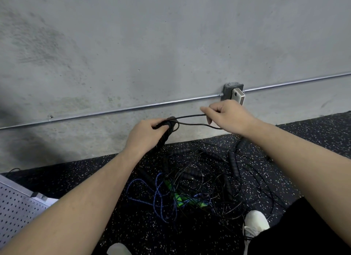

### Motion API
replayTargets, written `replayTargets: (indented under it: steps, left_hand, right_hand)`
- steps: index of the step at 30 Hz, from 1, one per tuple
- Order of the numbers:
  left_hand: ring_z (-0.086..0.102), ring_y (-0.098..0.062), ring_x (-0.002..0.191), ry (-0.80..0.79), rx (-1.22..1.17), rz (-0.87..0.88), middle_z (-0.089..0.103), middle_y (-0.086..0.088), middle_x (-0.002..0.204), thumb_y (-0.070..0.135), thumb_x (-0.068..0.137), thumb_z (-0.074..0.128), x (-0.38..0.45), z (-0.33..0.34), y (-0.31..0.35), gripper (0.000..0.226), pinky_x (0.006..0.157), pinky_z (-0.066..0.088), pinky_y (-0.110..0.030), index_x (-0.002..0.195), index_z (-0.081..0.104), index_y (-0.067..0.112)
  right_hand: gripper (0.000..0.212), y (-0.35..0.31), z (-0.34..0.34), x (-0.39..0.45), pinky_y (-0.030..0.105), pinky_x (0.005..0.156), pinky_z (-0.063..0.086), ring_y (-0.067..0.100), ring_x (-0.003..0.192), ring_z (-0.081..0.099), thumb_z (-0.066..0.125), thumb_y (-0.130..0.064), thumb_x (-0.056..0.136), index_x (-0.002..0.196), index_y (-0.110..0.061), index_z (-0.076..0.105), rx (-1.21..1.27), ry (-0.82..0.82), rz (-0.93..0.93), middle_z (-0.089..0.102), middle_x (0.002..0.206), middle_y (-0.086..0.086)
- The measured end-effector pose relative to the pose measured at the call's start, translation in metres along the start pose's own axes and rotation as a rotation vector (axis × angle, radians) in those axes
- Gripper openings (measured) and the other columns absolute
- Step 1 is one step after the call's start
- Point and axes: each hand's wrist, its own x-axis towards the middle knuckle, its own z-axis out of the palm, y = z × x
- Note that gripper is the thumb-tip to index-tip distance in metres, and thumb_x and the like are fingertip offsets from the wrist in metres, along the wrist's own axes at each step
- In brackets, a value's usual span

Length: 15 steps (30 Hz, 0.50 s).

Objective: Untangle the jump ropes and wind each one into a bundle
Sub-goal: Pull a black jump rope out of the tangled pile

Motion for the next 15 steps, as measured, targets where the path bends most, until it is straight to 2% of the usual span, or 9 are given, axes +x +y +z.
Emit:
replayTargets:
  steps: [2, 4, 5, 7, 9, 12, 13, 15]
  left_hand:
    - [0.074, -0.009, 0.082, 0.019, -0.034, 0.007, 0.076, 0.022, 0.088, 0.04, 0.094, 0.066, -0.001, 0.001, 0.0, 0.023, 0.084, 0.061, -0.04, 0.113, 0.073, 0.05]
    - [0.075, -0.011, 0.084, 0.027, -0.076, 0.004, 0.076, 0.021, 0.093, 0.039, 0.094, 0.066, -0.002, 0.004, -0.001, 0.023, 0.086, 0.061, -0.041, 0.114, 0.073, 0.049]
    - [0.075, -0.011, 0.085, 0.027, -0.082, 0.003, 0.076, 0.02, 0.096, 0.039, 0.094, 0.066, -0.003, 0.005, -0.001, 0.024, 0.086, 0.061, -0.042, 0.115, 0.073, 0.048]
    - [0.075, -0.012, 0.084, 0.019, -0.085, 0.009, 0.077, 0.018, 0.096, 0.039, 0.094, 0.066, -0.003, 0.007, 0.0, 0.025, 0.084, 0.062, -0.043, 0.117, 0.073, 0.046]
    - [0.074, -0.007, 0.08, 0.018, -0.028, 0.033, 0.076, 0.02, 0.093, 0.04, 0.095, 0.066, -0.004, 0.008, 0.002, 0.027, 0.081, 0.062, -0.038, 0.12, 0.071, 0.047]
    - [0.071, -0.002, 0.071, 0.024, 0.058, 0.075, 0.074, 0.024, 0.082, 0.046, 0.096, 0.064, -0.008, 0.011, 0.008, 0.024, 0.067, 0.058, -0.026, 0.118, 0.071, 0.052]
    - [0.07, -0.002, 0.072, 0.019, 0.084, 0.092, 0.074, 0.023, 0.082, 0.047, 0.097, 0.062, -0.01, 0.012, 0.011, 0.023, 0.063, 0.054, -0.024, 0.117, 0.071, 0.052]
    - [0.069, -0.002, 0.075, -0.002, 0.143, 0.124, 0.074, 0.021, 0.085, 0.05, 0.098, 0.06, -0.012, 0.014, 0.014, 0.023, 0.06, 0.047, -0.02, 0.118, 0.069, 0.053]
  right_hand:
    - [0.04, -0.001, 0.0, -0.001, 0.027, 0.058, 0.04, 0.007, 0.052, 0.053, 0.049, -0.047, 0.101, 0.078, -0.02, 0.067, -0.046, -0.058, 0.008, 0.056, 0.051, -0.012]
    - [0.017, 0.0, 0.005, -0.008, 0.028, 0.055, 0.049, 0.01, 0.052, 0.06, 0.056, -0.04, 0.1, 0.103, -0.024, 0.061, 0.096, -0.201, 0.046, 0.065, 0.079, -0.004]
    - [0.021, 0.002, 0.009, -0.012, 0.028, 0.054, 0.052, 0.007, 0.048, 0.058, 0.061, -0.036, 0.098, 0.114, -0.024, 0.055, 0.16, -0.275, 0.074, 0.065, 0.092, 0.003]
    - [0.035, 0.004, 0.013, -0.016, 0.028, 0.051, 0.054, 0.002, 0.044, 0.054, 0.063, -0.034, 0.097, 0.127, -0.025, 0.05, 0.159, -0.352, 0.102, 0.061, 0.105, 0.005]
    - [0.031, 0.005, 0.017, -0.013, 0.029, 0.056, 0.053, 0.006, 0.057, 0.058, 0.054, -0.031, 0.1, 0.13, -0.028, 0.055, 0.119, -0.281, 0.102, 0.063, 0.11, 0.003]
    - [0.032, 0.001, 0.023, -0.006, 0.031, 0.087, 0.046, 0.013, 0.102, 0.058, 0.044, -0.039, 0.101, 0.123, -0.029, 0.064, 0.099, -0.096, 0.091, 0.064, 0.121, -0.004]
    - [0.032, -0.001, 0.026, -0.005, 0.032, 0.09, 0.043, 0.013, 0.105, 0.054, 0.045, -0.044, 0.1, 0.117, -0.027, 0.066, 0.075, -0.035, 0.06, 0.063, 0.117, -0.004]
    - [0.028, -0.009, 0.031, -0.006, 0.032, 0.082, 0.042, 0.012, 0.094, 0.051, 0.05, -0.047, 0.099, 0.104, -0.023, 0.064, 0.044, 0.093, -0.004, 0.061, 0.099, -0.004]
